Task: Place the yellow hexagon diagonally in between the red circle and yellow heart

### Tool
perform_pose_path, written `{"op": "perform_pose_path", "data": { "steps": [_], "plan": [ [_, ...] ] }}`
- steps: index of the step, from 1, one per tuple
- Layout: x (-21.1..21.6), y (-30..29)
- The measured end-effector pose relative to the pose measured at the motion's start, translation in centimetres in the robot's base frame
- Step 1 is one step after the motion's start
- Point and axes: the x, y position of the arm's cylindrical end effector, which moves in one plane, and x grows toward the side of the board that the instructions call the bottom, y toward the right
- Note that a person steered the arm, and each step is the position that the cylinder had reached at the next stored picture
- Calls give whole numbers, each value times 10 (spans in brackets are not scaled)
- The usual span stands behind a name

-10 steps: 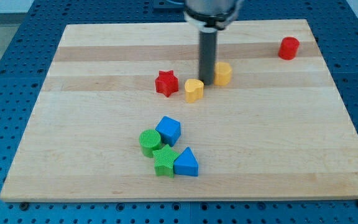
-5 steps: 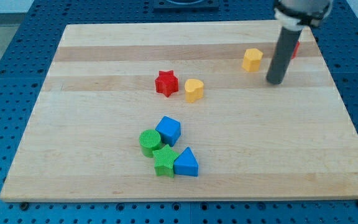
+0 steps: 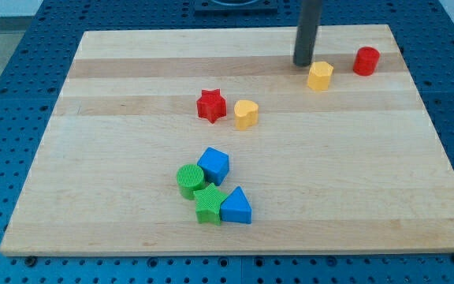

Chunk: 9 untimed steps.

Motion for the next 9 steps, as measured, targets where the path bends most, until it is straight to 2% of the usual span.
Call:
{"op": "perform_pose_path", "data": {
  "steps": [3,8,9],
  "plan": [
    [38,60],
    [23,4],
    [2,-9]
  ]
}}
